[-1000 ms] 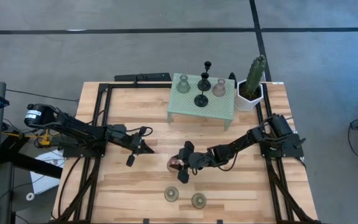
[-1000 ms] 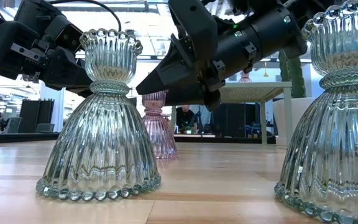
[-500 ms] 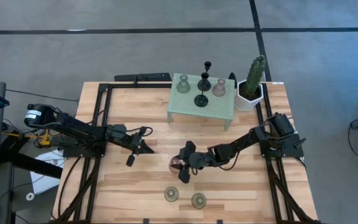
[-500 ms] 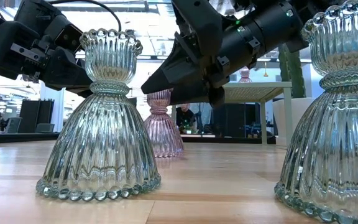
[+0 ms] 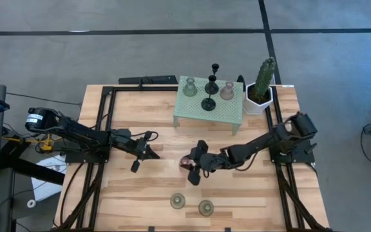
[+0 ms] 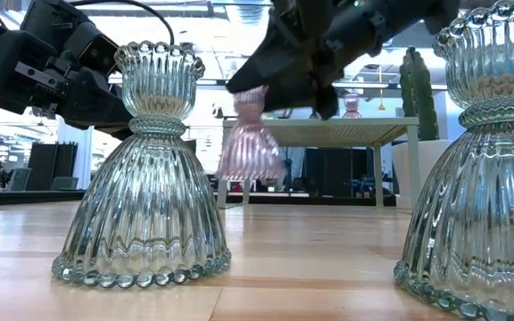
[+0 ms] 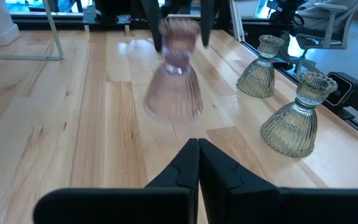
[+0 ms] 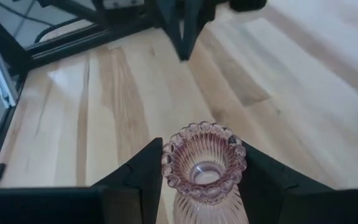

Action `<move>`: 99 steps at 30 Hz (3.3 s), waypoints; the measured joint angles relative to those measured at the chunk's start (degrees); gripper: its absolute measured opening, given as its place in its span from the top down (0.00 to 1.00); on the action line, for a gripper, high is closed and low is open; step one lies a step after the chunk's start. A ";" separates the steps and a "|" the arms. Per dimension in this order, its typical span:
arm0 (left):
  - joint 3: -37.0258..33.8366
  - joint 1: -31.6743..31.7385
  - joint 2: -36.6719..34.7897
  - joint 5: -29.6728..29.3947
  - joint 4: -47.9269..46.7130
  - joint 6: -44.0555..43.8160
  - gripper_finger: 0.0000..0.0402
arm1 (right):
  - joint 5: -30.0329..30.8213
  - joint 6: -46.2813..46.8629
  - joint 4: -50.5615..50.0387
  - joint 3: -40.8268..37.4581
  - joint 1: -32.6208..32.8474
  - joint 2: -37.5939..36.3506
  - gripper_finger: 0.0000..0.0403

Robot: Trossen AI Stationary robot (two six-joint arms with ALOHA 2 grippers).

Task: Pick & Place candle stick holders
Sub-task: Put the pink glass candle holder on the shelf, then put the right green glass candle holder on the shelf

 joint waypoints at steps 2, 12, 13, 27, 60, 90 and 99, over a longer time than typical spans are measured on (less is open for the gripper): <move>0.00 0.00 0.00 0.00 -0.11 0.00 0.99 | 0.27 -0.02 -2.79 0.00 -0.02 -2.13 0.62; 0.00 0.00 0.00 0.00 -0.15 0.00 0.99 | 5.63 0.03 -14.32 0.00 0.04 -16.30 0.62; 0.00 0.00 0.00 0.02 -0.13 0.00 0.99 | 6.66 0.30 -16.15 0.00 0.04 -17.73 0.62; 0.00 0.00 0.00 0.00 -0.14 0.00 0.98 | 20.09 7.87 -37.41 0.01 -3.49 -33.61 0.62; 0.00 0.00 0.00 0.00 -0.13 0.00 0.98 | 18.09 8.77 -46.60 0.24 -26.47 -31.76 0.61; 0.00 0.00 0.00 0.02 -0.13 0.00 0.98 | -16.13 5.52 -53.35 0.00 -25.24 -45.86 0.48; 0.00 0.00 0.00 0.00 -0.13 0.00 0.98 | -13.08 5.24 -56.95 0.02 -12.80 -44.19 0.85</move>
